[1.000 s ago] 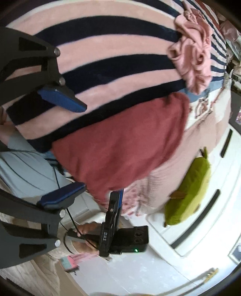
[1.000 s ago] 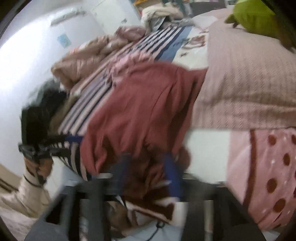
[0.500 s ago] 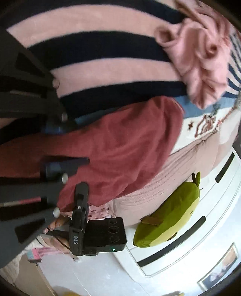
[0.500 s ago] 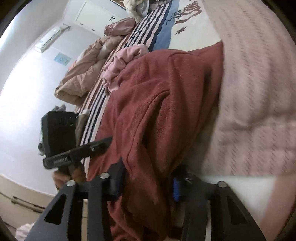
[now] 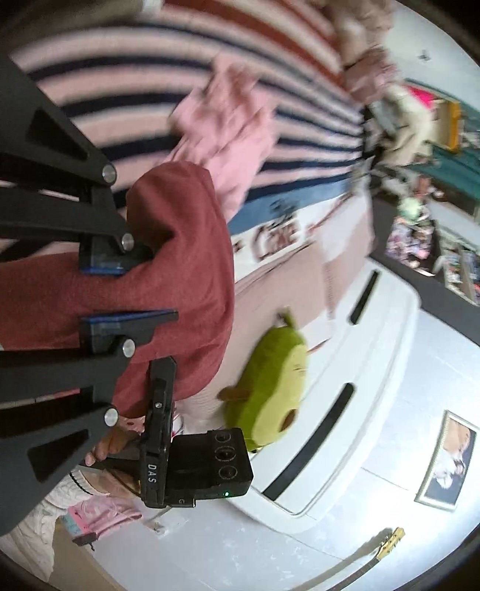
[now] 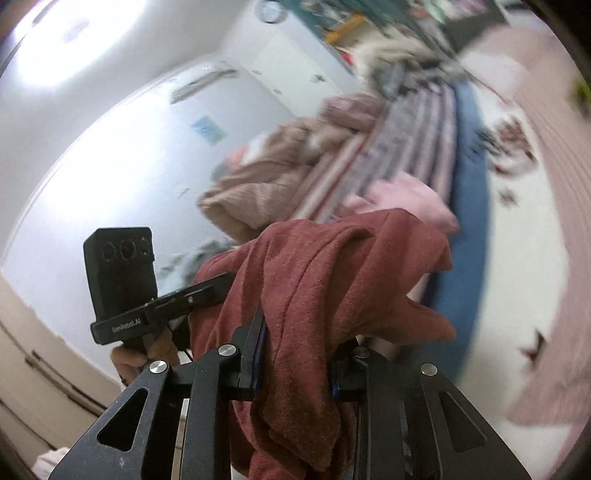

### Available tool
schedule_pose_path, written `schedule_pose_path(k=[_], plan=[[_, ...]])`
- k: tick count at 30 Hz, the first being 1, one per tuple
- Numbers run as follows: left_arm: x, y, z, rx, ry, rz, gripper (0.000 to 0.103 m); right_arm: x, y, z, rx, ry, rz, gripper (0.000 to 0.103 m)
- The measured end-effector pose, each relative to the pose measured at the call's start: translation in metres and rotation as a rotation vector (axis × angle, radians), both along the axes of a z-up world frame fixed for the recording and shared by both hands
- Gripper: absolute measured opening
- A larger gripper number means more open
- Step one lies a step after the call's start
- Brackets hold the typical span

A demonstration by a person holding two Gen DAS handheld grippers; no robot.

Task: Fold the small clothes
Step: 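Grasp and lift the folded red top with both grippers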

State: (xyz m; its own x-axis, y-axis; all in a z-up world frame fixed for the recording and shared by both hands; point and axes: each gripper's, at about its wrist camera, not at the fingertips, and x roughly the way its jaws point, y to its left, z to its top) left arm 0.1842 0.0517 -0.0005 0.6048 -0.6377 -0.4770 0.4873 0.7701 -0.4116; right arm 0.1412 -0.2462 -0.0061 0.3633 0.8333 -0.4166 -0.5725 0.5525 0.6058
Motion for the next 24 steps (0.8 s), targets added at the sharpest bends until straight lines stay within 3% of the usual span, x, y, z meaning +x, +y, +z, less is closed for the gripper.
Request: schedule_pose_path(k=[7,14,20,24], plan=[[-0.047,0.086,0.078,0.087,-0.103,0.166,0.012,-0.014,0.112,0.065,0.050,-0.115,0.145,0.020],[-0.099,0.196,0.126,0.150,-0.128,0.386,0.012,-0.028,0.241,0.103,0.073,-0.156,0.291,0.020],[-0.123,0.277,0.136,0.167,-0.108,0.538,0.012,-0.032,0.345,0.115,0.081,-0.137,0.391,0.020],[-0.112,0.328,0.115,0.157,-0.030,0.622,0.012,-0.016,0.398,0.098,0.062,-0.039,0.430,0.020]])
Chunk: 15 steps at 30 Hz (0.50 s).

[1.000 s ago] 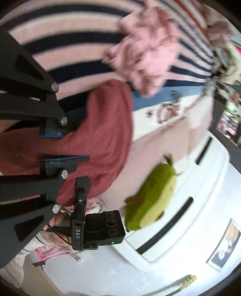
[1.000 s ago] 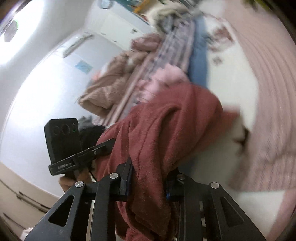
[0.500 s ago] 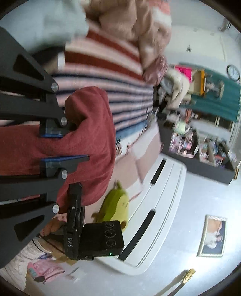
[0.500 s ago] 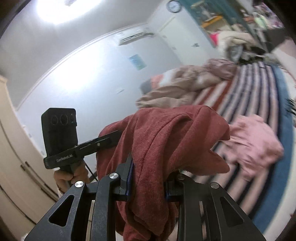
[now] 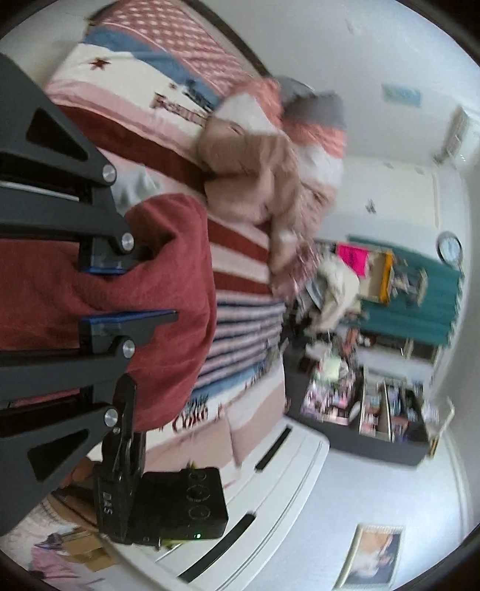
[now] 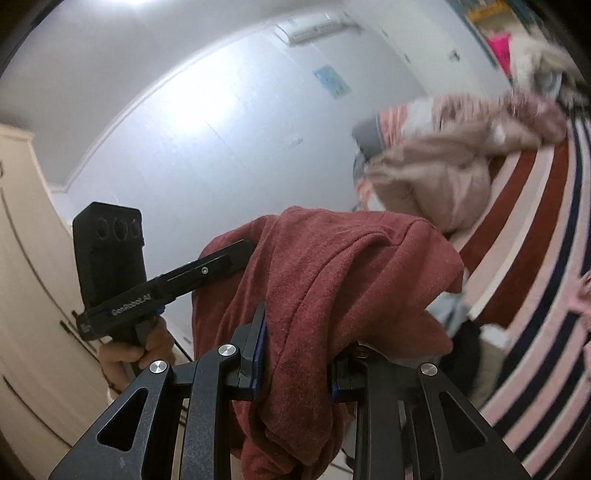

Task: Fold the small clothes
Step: 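Grasp and lift the folded red top with both grippers, then carry the folded red top with both grippers onto the clothes pile and release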

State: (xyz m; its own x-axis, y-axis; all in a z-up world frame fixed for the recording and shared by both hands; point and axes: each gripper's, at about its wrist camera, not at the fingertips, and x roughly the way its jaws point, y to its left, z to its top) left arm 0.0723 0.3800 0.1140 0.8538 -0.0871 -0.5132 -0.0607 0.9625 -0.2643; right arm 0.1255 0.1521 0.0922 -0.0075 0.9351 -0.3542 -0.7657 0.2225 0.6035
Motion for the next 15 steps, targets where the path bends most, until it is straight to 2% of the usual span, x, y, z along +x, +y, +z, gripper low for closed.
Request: schedule_pose_path(k=[2,6,9,11,15], plan=[[0.012,0.020,-0.022,-0.030,0.052,0.029,0.013,0.012,0.023,-0.017,-0.047,0.037,0.001,0.020],[0.031,0.052,-0.066,-0.079,0.123,0.051,0.015,0.024,0.055,-0.047,-0.146,0.045,-0.029,0.020],[0.041,0.068,-0.087,-0.102,0.150,0.065,0.023,0.027,0.066,-0.064,-0.212,0.026,-0.046,0.023],[0.044,0.076,-0.098,-0.109,0.177,0.070,0.029,0.029,0.071,-0.074,-0.259,-0.011,-0.061,0.027],[0.052,0.071,-0.113,-0.078,0.213,0.070,0.030,0.023,0.078,-0.081,-0.327,-0.161,-0.064,0.034]])
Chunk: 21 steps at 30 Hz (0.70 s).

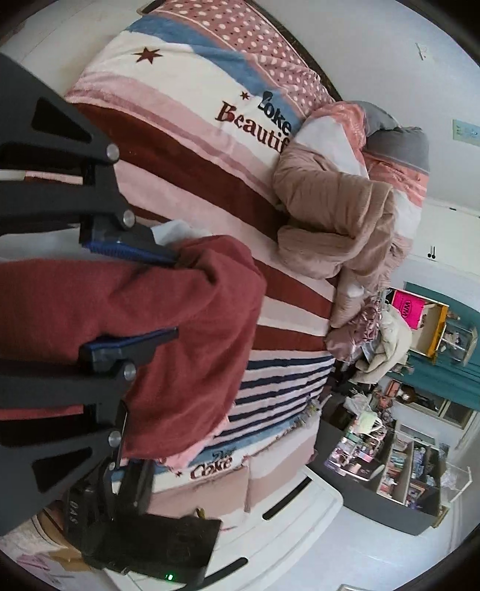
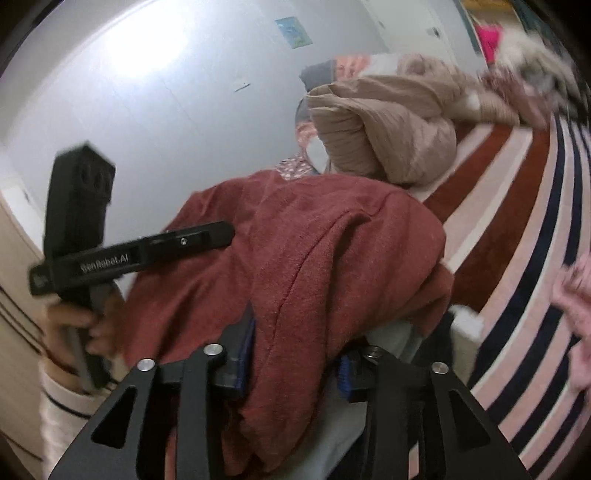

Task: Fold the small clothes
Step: 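Carry the folded red top with both grippers onto the clothes pile and release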

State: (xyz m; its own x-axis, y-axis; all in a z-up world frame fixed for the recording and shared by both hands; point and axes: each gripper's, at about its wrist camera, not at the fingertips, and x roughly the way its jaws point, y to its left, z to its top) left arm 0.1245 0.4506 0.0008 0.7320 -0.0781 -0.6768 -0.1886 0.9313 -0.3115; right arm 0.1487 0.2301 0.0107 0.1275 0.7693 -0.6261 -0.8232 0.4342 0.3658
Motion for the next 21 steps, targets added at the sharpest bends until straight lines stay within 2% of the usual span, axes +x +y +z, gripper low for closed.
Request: schedule_pose_path(k=[3,4,5,7,9,11,13,18,21], plan=[[0.000,0.002,0.000,-0.003,-0.008,0.002,0.030,-0.012,0.004,0.008,-0.010,-0.172,0.039,0.034],[0.000,0.003,0.002,-0.003,-0.012,0.004,0.030,-0.018,0.004,0.011,0.006,-0.234,0.059,0.037],[0.000,0.004,0.001,-0.002,-0.013,0.005,0.030,-0.019,0.004,0.012,0.015,-0.270,0.072,0.044],[-0.002,0.004,0.000,-0.006,-0.009,0.004,0.031,-0.011,0.007,0.006,-0.011,-0.236,0.052,0.054],[-0.003,0.001,0.000,0.003,-0.001,0.005,0.034,-0.003,0.005,-0.002,-0.012,-0.162,0.052,0.056],[-0.004,0.000,0.001,0.010,0.007,0.018,0.047,0.004,0.001,-0.008,-0.017,-0.116,0.045,0.064],[-0.005,0.000,0.002,0.018,0.013,0.031,0.056,0.009,-0.003,-0.010,-0.010,-0.087,0.041,0.067],[-0.018,-0.006,0.016,0.039,-0.022,0.041,0.060,0.017,-0.025,-0.004,0.033,-0.042,0.032,0.072],[-0.030,-0.011,0.028,0.059,-0.052,0.054,0.062,0.015,-0.043,0.003,0.050,-0.052,0.016,0.072]])
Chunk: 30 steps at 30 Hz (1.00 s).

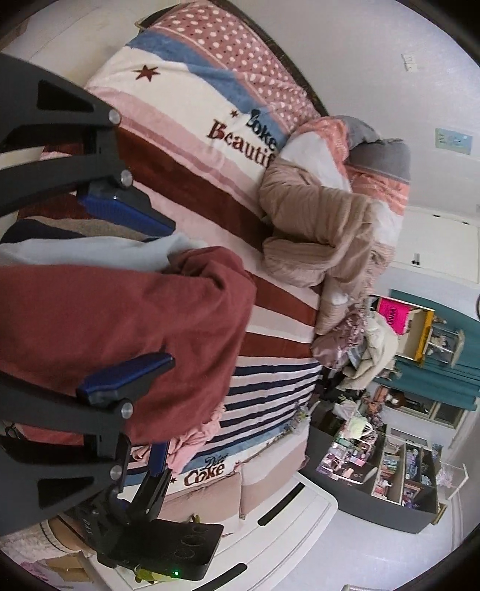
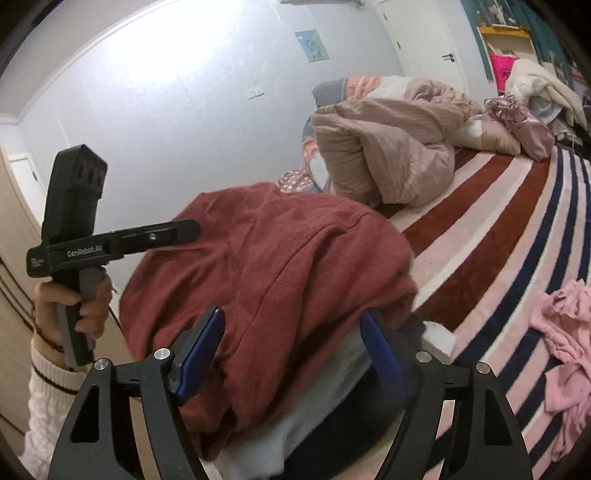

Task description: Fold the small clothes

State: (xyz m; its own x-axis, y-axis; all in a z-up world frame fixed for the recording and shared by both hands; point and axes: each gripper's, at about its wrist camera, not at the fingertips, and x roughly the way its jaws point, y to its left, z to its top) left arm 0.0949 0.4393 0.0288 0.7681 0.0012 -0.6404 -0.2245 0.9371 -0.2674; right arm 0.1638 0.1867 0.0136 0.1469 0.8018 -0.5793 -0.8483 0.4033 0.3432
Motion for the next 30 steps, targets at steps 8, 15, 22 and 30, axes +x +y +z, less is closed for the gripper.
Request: schedule_pose_path(k=[8,15,22,30], plan=[[-0.035,-0.042,0.028,0.039,-0.083,-0.017,0.064,-0.035,-0.066,0.023,0.037,-0.017,-0.022,0.073],[-0.062,-0.134,0.037,0.135,-0.184,-0.067,0.068,-0.071,-0.156,0.021,0.041,-0.069,-0.096,0.073],[-0.090,-0.249,0.018,0.263,-0.336,-0.065,0.085,-0.124,-0.267,0.009,0.005,-0.198,-0.288,0.073],[-0.111,-0.365,-0.017,0.354,-0.508,-0.060,0.102,-0.195,-0.358,-0.002,0.010,-0.407,-0.499,0.102]])
